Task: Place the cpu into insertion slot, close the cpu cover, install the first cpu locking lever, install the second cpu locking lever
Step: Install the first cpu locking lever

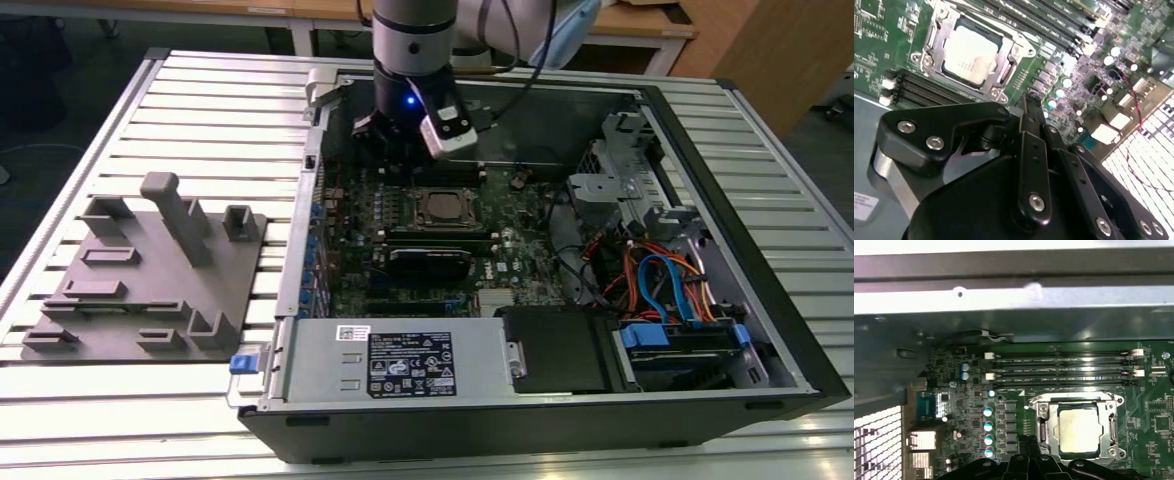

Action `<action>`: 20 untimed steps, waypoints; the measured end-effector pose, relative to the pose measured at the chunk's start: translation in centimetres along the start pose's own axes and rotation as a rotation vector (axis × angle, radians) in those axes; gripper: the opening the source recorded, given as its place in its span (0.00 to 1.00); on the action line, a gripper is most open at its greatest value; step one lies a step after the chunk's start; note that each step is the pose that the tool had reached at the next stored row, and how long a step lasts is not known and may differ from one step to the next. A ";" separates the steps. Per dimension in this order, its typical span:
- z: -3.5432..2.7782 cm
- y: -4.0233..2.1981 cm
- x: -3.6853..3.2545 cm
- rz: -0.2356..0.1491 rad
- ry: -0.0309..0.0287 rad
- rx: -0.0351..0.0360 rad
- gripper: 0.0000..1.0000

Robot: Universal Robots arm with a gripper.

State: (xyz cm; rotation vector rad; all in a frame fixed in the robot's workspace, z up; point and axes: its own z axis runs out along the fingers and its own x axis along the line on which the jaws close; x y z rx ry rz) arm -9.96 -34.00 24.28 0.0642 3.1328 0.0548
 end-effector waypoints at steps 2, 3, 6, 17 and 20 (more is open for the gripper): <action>-0.26 0.10 0.16 0.000 -0.0002 -0.0001 0.10; -0.40 0.17 0.21 0.000 -0.0003 -0.0002 0.10; -0.61 0.50 0.36 0.000 -0.0004 -0.0003 0.10; -0.58 1.89 0.83 0.001 -0.0005 -0.0006 0.10; -0.56 2.31 0.87 0.001 -0.0006 -0.0007 0.10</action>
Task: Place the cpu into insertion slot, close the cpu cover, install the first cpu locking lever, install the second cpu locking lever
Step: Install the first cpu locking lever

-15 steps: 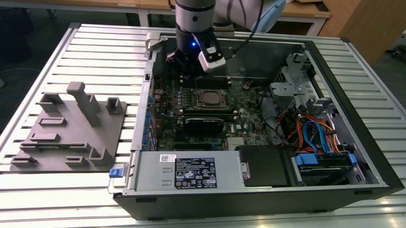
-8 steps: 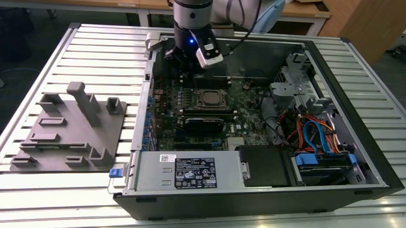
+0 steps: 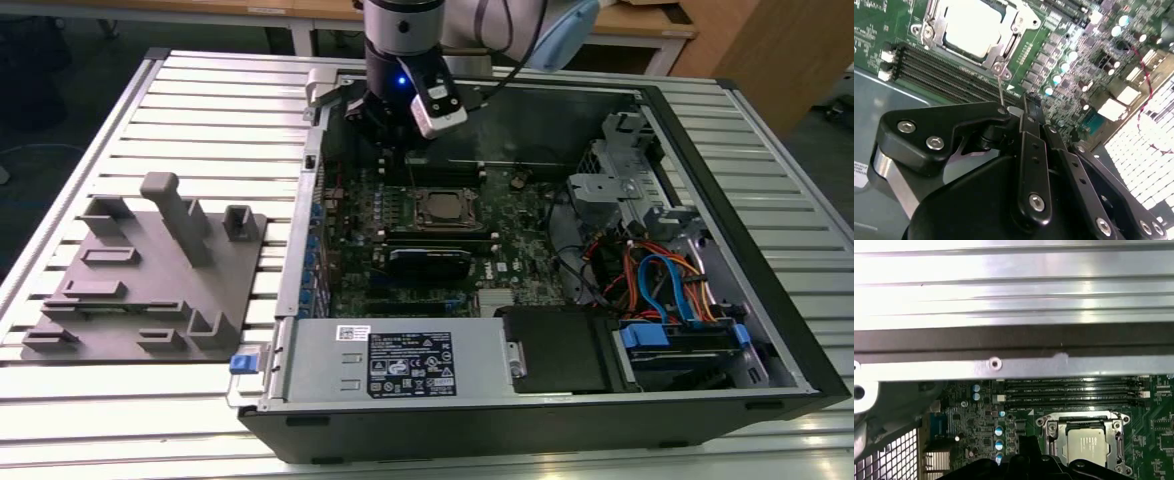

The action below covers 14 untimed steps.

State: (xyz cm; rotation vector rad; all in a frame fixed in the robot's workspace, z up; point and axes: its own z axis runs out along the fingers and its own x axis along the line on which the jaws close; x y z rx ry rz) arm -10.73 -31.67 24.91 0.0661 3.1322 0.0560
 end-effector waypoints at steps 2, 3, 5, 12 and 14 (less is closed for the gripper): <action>-0.02 0.33 0.02 0.000 -0.0003 -0.0001 0.10; -0.06 0.46 0.04 0.000 -0.0006 -0.0001 0.10; -0.19 0.65 0.06 0.000 -0.0011 0.0000 0.10; -0.23 0.73 -0.34 0.000 -0.0017 -0.0001 0.10; -0.23 0.74 -0.69 0.000 -0.0017 0.0000 0.10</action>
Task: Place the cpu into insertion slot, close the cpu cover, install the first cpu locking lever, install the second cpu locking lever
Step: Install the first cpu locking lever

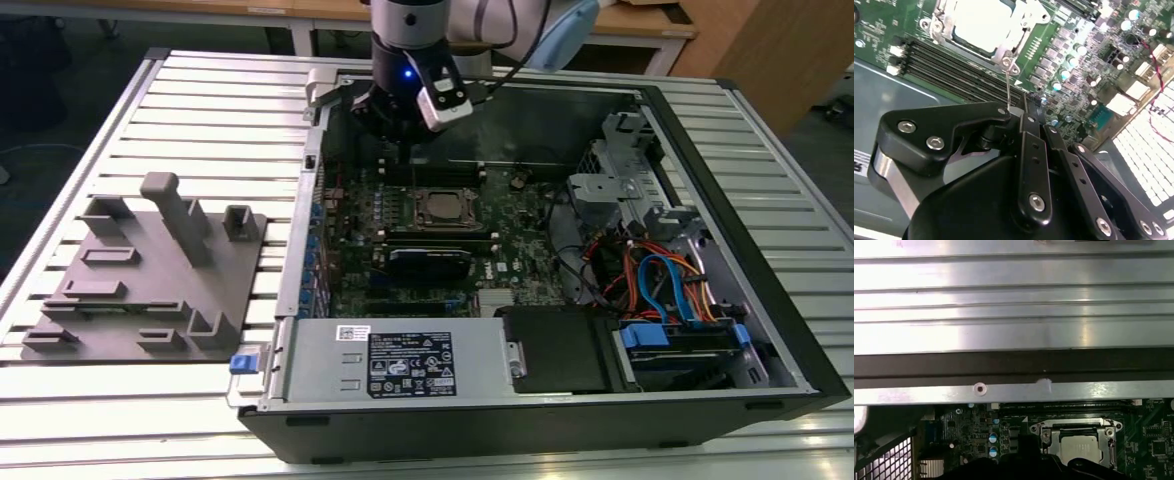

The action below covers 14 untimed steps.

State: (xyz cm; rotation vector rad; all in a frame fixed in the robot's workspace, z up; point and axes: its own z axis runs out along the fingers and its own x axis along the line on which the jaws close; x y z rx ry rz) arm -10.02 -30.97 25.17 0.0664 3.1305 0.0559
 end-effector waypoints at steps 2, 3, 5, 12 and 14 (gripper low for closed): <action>0.01 0.02 -0.38 0.000 0.0000 0.0000 0.10; 0.01 0.02 -0.57 0.000 0.0000 -0.0001 0.10; 0.01 0.03 -0.86 0.000 0.0000 0.0000 0.10; 0.02 0.05 -1.33 0.000 0.0000 0.0000 0.10; 0.03 0.06 -1.46 0.000 0.0000 0.0000 0.10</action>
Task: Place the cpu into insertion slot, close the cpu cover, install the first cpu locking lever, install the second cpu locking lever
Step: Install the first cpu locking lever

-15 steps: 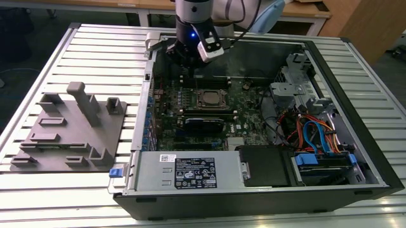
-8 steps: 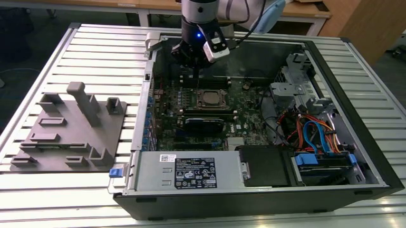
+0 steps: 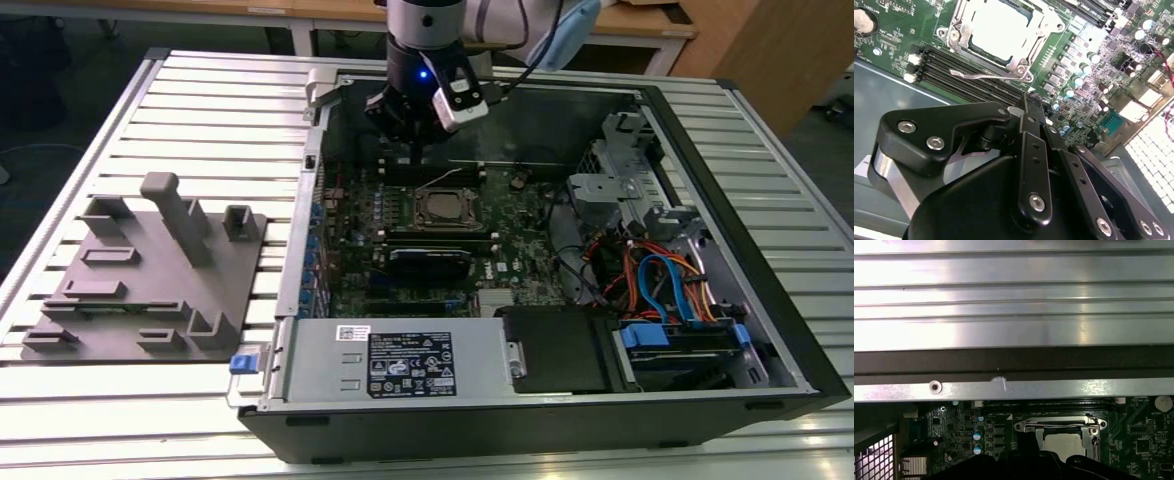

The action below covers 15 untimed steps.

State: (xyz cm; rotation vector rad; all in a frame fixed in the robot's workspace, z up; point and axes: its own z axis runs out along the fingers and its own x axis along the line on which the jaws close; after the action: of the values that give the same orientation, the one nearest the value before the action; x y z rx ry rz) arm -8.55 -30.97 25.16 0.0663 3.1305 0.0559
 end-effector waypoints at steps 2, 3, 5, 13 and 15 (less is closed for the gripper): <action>0.00 0.00 -0.09 0.000 -0.0001 -0.0001 0.10; 0.00 0.00 -0.10 0.000 -0.0001 -0.0001 0.10; 0.01 0.01 -0.15 0.000 -0.0001 -0.0001 0.10; 0.00 0.01 -0.16 0.000 0.0000 0.0000 0.10; 0.01 0.01 -0.16 0.000 -0.0001 -0.0003 0.10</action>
State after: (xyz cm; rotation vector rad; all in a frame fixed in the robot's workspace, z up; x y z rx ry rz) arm -8.40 -30.97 25.15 0.0663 3.1303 0.0563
